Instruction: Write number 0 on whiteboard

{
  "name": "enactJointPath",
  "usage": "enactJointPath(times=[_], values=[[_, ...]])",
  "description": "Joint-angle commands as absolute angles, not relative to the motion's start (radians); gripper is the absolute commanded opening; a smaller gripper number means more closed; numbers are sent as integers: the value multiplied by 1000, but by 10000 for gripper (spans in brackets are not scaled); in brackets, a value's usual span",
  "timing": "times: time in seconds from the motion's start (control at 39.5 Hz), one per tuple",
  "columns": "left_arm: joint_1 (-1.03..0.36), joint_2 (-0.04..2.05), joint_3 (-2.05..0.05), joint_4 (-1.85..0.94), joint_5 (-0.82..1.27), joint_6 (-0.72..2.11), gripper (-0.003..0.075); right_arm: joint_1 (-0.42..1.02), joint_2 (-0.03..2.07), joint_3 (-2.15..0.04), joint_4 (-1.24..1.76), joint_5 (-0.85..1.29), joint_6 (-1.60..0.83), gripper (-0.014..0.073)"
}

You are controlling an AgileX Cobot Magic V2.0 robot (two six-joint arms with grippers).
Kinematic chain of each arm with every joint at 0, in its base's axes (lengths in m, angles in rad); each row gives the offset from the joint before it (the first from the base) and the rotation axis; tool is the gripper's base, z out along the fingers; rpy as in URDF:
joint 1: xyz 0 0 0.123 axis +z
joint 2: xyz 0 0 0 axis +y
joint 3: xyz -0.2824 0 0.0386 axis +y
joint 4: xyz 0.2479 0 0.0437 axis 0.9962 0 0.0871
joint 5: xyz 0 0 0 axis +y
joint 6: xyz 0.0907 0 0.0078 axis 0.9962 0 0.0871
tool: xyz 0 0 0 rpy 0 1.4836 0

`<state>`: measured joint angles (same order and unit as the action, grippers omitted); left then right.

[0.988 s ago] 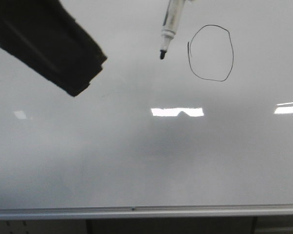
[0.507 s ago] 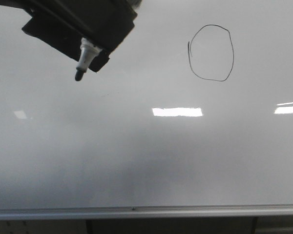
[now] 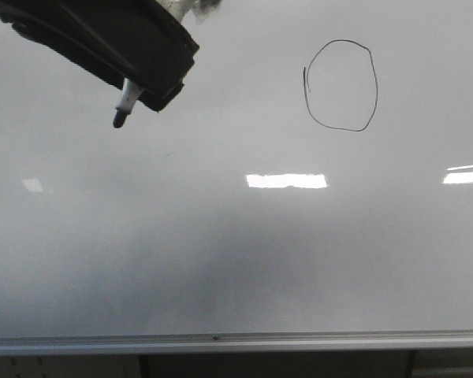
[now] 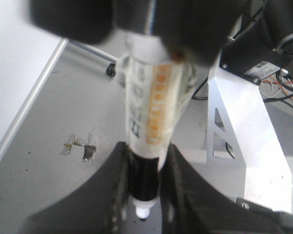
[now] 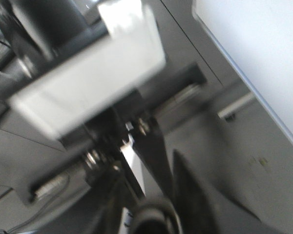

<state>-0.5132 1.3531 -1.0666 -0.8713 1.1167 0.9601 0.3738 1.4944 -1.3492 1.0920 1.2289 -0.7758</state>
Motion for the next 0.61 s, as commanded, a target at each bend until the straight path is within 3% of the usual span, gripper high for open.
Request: enactJointPath(times=[0.0,0.15,0.23,0.35,0.43,0.58], values=[[-521,1319,-1097,-899,1113,972,-20,370,1452,-1396,1218,1227,-820,444],[-515,1319,-1097,-736,1001,906,-20,344,1364,-1395,1182,1181,-873,453],[-482,1319,-1097,-535,892,718,-20,332,1283,-1345,1060,1104,-871,384],[-318,1319,-1097,-192,810,289,-20,332,1076,-1119,931,777,-866,321],[-184,1319,-1097,-145,808,205,-19,332,941,-934,921,582,-866,308],[63,1319,-1095,-145,748,197,-19,332,662,-617,920,331,-866,19]])
